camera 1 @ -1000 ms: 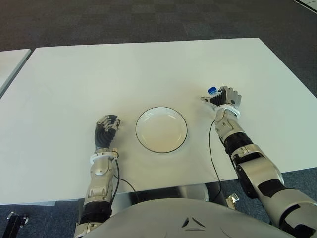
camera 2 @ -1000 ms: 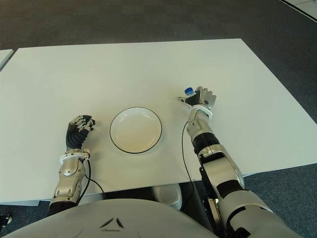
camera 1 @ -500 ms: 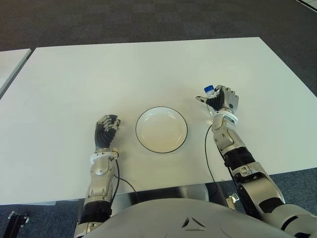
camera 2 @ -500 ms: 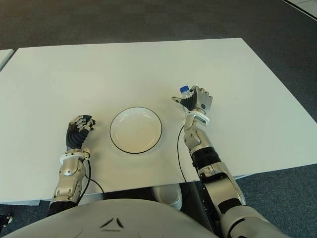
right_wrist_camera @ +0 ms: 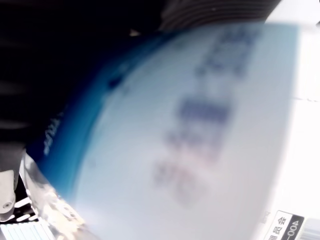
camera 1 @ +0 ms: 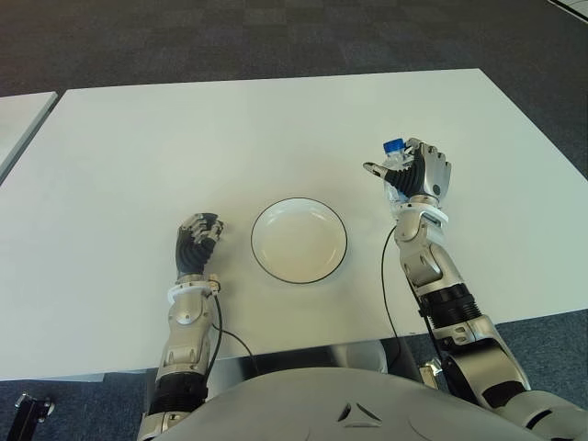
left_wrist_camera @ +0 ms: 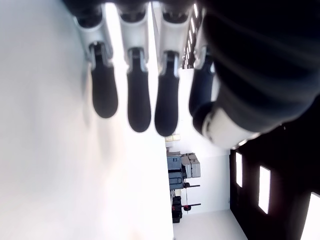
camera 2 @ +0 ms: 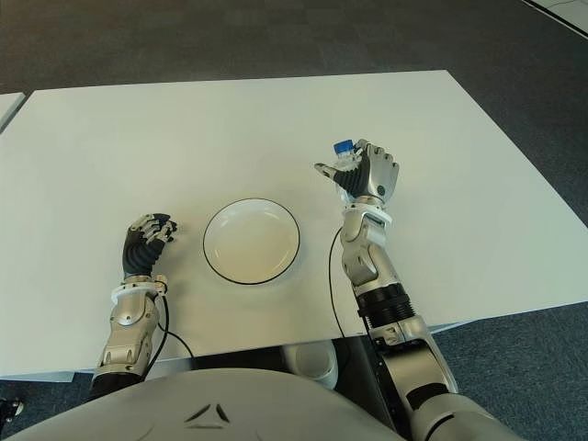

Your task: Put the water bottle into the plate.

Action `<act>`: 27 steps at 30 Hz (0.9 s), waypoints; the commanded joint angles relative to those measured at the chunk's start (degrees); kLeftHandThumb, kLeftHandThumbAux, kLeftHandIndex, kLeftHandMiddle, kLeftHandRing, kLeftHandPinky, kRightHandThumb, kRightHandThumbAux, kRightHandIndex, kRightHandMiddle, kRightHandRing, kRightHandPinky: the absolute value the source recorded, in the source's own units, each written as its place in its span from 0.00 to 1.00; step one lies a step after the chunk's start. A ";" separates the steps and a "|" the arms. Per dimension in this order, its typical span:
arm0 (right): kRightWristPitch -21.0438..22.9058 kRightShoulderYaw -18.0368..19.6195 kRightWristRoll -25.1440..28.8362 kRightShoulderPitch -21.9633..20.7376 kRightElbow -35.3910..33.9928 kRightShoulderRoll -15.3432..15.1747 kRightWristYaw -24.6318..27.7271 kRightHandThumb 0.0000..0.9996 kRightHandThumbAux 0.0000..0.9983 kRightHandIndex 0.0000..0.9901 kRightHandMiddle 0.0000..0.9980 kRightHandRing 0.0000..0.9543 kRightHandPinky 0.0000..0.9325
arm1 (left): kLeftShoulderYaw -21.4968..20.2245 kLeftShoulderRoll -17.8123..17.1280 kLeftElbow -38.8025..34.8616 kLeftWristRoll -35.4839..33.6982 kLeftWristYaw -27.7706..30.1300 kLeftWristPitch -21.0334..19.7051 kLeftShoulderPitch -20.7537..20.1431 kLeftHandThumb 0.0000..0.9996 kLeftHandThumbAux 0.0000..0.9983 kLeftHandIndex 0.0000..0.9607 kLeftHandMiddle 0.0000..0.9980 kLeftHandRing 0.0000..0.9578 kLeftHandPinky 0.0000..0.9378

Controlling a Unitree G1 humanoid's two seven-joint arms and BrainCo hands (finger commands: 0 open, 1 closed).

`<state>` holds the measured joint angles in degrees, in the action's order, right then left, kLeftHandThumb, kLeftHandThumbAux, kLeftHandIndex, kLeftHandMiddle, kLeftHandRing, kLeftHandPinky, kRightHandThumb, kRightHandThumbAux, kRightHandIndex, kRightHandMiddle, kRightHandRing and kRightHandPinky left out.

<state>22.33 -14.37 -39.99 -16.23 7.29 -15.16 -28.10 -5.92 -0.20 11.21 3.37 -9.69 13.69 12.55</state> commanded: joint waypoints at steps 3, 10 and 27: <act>-1.24 0.17 -1.35 1.71 -6.09 0.88 1.07 0.73 0.72 0.44 0.87 0.91 0.95 | 0.03 0.33 1.24 0.01 -0.04 -1.59 0.87 0.70 0.72 0.45 0.50 0.51 0.53; -3.24 -1.22 -2.97 2.99 -11.36 1.06 2.70 0.73 0.72 0.44 0.87 0.92 0.95 | 0.17 0.34 1.51 0.23 -0.14 -1.18 0.78 0.70 0.72 0.45 0.50 0.51 0.53; -6.69 -9.65 -7.65 5.63 -20.85 4.25 12.03 0.73 0.72 0.44 0.87 0.92 0.96 | 0.35 0.41 1.93 0.36 -0.10 -1.00 0.81 0.70 0.72 0.45 0.50 0.51 0.52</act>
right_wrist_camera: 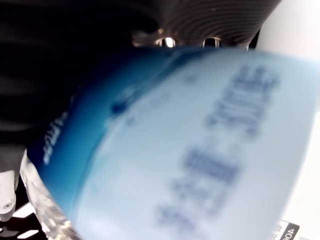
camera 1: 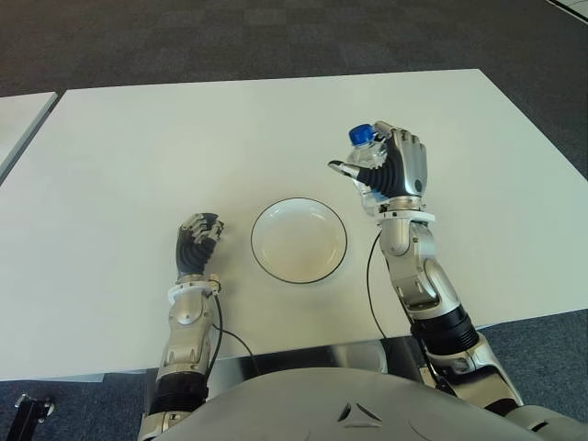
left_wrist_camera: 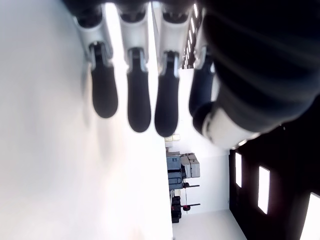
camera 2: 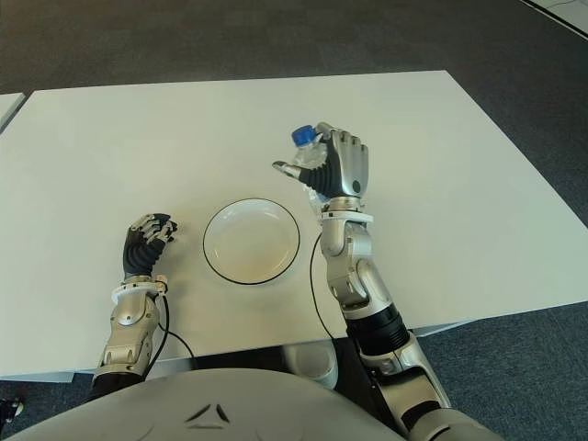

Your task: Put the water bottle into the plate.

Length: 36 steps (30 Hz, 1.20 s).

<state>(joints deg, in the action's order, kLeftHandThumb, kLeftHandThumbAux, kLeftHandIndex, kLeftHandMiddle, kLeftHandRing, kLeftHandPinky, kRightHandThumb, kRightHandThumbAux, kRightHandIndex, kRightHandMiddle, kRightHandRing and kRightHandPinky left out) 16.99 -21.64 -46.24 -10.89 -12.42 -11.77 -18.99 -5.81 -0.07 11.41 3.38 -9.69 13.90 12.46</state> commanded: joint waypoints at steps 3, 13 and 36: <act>-4.19 -4.45 -1.64 -0.46 1.37 0.52 4.21 0.73 0.72 0.44 0.88 0.92 0.96 | 0.15 0.38 1.76 0.24 -0.20 -1.60 0.92 0.70 0.72 0.45 0.50 0.50 0.51; -15.12 -9.40 -0.30 -2.45 10.54 -0.73 7.93 0.73 0.72 0.44 0.88 0.92 0.96 | -0.05 0.86 1.51 0.03 -0.51 -1.40 1.11 0.70 0.72 0.45 0.50 0.50 0.52; -22.99 -13.03 0.87 -9.73 37.78 2.28 12.06 0.73 0.72 0.44 0.87 0.92 0.95 | -0.34 1.07 0.04 0.12 -1.22 -1.92 2.41 0.70 0.72 0.45 0.49 0.51 0.52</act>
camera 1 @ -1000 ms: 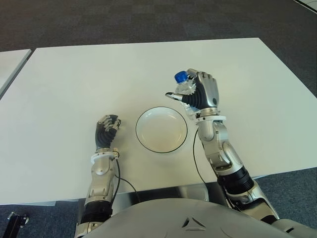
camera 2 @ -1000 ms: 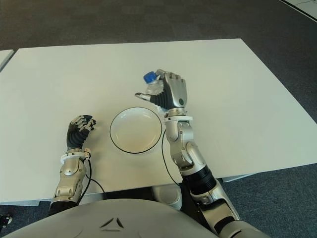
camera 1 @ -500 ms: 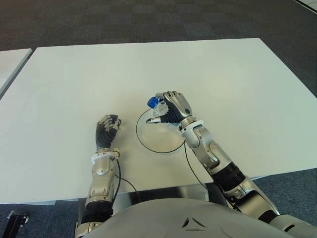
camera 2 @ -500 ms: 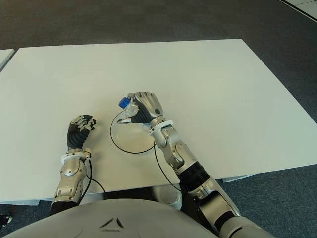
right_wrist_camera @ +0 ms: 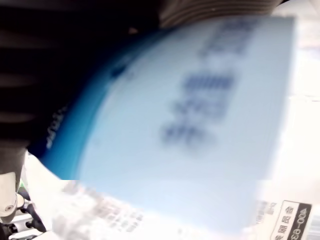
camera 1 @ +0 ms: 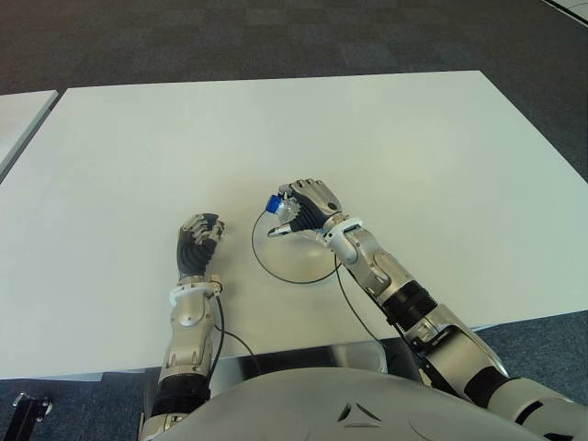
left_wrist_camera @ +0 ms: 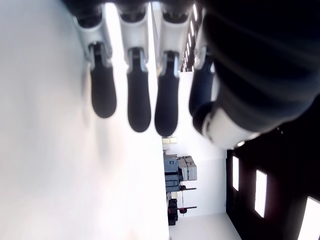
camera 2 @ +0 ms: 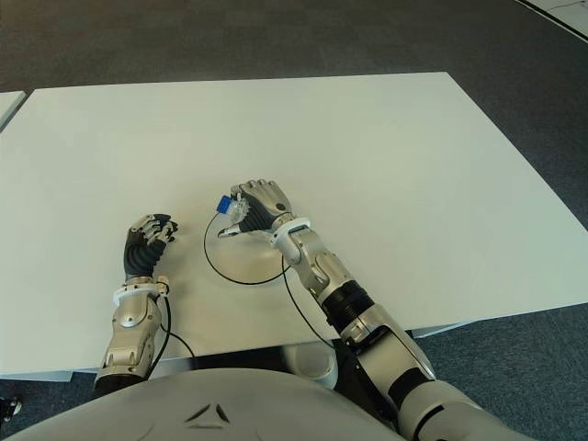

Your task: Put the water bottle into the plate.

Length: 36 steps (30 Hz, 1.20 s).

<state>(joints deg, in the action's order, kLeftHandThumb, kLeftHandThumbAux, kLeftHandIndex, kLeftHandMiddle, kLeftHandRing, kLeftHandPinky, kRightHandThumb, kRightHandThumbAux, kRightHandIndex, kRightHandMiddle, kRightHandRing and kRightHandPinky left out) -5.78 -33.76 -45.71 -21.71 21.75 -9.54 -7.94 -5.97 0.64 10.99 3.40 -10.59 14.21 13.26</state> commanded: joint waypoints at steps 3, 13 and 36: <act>-0.32 -0.97 0.26 0.93 4.49 0.21 1.00 0.73 0.72 0.44 0.87 0.92 0.95 | -0.21 0.31 0.16 0.01 -0.22 -2.46 1.79 0.70 0.72 0.45 0.49 0.51 0.52; 1.59 -1.47 -0.54 -0.11 7.06 0.80 1.98 0.73 0.72 0.44 0.87 0.92 0.95 | -0.21 0.01 -0.27 -0.19 0.29 -3.03 2.04 0.70 0.72 0.45 0.50 0.51 0.52; -0.76 -2.57 -1.25 0.27 6.88 -0.23 1.63 0.60 0.59 0.13 0.24 0.36 0.48 | -0.19 -0.09 -0.17 0.05 0.17 -2.52 2.04 0.70 0.72 0.45 0.50 0.51 0.52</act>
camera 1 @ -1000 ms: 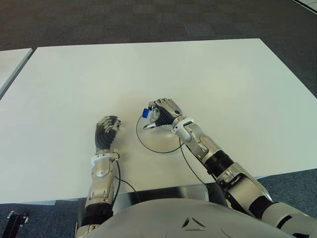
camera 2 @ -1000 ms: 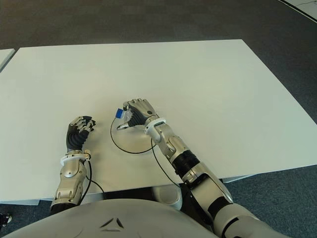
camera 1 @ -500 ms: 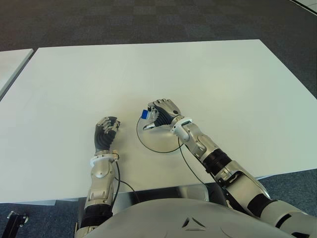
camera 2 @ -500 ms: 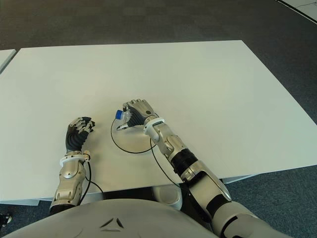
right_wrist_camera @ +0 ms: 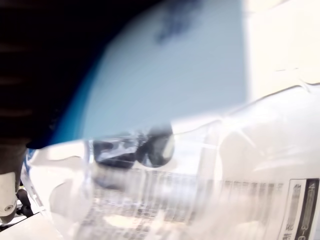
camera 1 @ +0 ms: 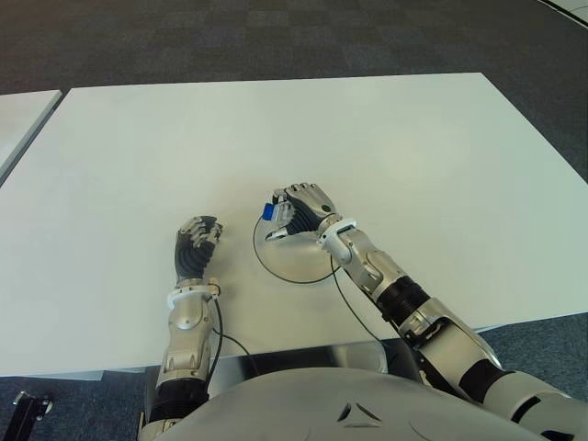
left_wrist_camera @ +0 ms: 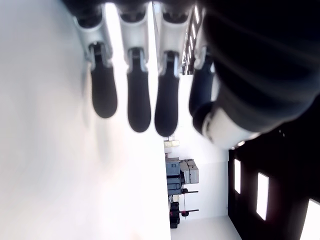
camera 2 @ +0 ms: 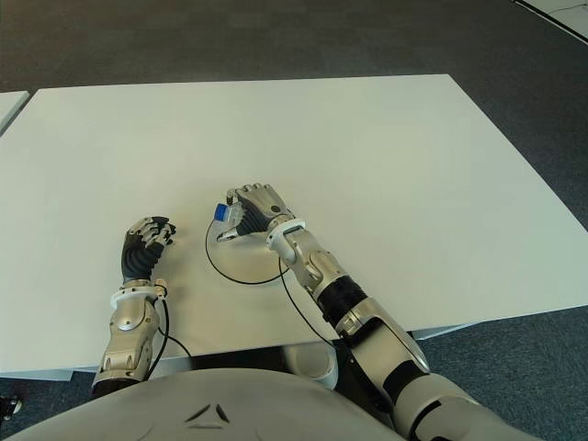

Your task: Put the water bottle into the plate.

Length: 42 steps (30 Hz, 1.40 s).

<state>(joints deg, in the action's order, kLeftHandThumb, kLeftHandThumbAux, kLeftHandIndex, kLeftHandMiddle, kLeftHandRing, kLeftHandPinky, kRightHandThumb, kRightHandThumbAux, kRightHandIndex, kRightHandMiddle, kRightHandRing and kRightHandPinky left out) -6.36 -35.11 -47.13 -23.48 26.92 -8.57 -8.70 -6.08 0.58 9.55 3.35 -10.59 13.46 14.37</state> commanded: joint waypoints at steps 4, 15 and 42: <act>-2.58 -2.78 -0.93 0.73 1.49 -3.30 5.16 0.54 0.54 0.03 0.05 0.10 0.23 | -0.03 -0.09 1.16 0.06 0.33 -1.95 0.92 0.70 0.72 0.45 0.50 0.51 0.52; -10.12 -2.75 1.19 0.30 2.00 -6.23 7.65 0.55 0.28 0.00 0.00 0.00 0.00 | 0.02 -0.09 1.52 -0.52 0.90 -1.22 0.75 0.70 0.72 0.45 0.50 0.52 0.53; -13.65 -1.63 3.01 2.74 -2.06 -7.95 10.42 0.56 0.12 0.00 0.00 0.00 0.00 | 0.17 -0.04 1.98 0.29 0.07 -1.13 0.38 0.70 0.72 0.45 0.50 0.52 0.52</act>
<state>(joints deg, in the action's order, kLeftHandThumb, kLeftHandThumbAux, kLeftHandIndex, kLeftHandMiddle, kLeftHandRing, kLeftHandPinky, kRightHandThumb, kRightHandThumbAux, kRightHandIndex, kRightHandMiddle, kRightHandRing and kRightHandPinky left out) -20.34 -36.63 -44.16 -22.96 24.00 -15.16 0.28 -5.94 0.53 9.80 3.37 -10.57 13.81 14.24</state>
